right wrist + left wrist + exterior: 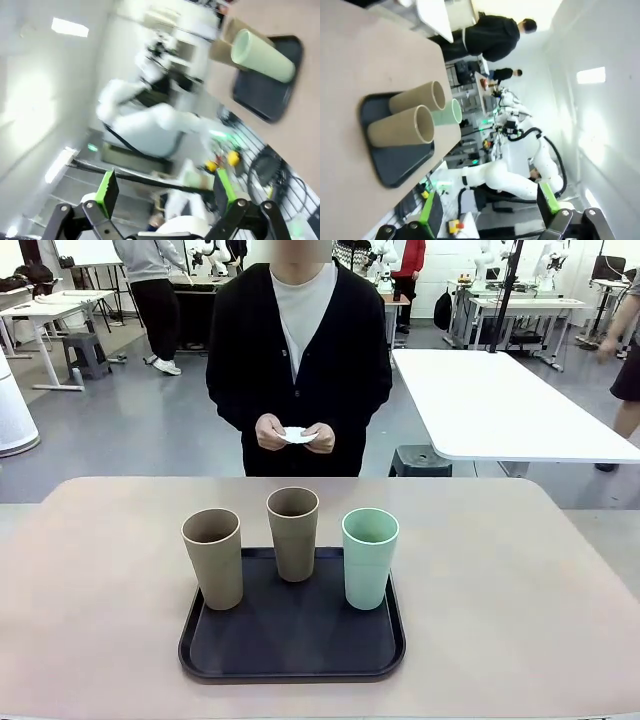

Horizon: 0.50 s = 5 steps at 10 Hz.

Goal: Place coasters on the table and set cups on them.
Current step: Pick up one Reusable plastic cup and place it on a coaster set by the human.

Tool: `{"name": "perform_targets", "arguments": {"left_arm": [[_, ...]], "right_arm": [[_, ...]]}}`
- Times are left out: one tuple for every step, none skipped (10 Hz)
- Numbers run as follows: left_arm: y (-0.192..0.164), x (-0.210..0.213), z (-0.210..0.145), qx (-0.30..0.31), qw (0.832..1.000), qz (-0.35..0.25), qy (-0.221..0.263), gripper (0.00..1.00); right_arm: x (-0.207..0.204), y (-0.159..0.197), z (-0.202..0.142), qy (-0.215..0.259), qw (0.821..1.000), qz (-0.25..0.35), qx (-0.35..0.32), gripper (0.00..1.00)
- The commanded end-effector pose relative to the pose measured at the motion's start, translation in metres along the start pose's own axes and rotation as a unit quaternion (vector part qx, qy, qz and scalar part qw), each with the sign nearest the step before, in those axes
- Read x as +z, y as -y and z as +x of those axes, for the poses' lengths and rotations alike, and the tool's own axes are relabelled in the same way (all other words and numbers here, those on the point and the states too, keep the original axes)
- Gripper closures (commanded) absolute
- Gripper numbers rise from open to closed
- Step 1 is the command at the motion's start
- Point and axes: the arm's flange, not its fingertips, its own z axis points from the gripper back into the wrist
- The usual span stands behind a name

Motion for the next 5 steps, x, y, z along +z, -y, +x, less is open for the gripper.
{"name": "perform_targets", "arguments": {"left_arm": [[-0.011,0.018,-0.007,0.019,1.000,0.012,0.002,0.00],[-0.020,0.031,-0.012,0.030,0.999,0.019,0.008,0.00],[-0.021,0.045,-0.017,0.037,0.999,0.029,0.018,0.00],[-0.024,0.052,-0.020,0.038,0.998,0.035,0.024,0.00],[-0.028,0.050,-0.021,0.038,0.998,0.038,0.030,0.00]], "right_arm": [[0.018,0.017,0.001,0.043,0.998,0.035,-0.014,0.00],[0.027,0.021,-0.003,0.057,0.998,0.030,-0.030,0.00],[0.030,0.026,-0.008,0.071,0.996,0.025,-0.046,0.00],[0.034,0.028,-0.009,0.076,0.996,0.022,-0.051,0.00],[0.038,0.029,-0.009,0.082,0.995,0.017,-0.053,0.00]]}}
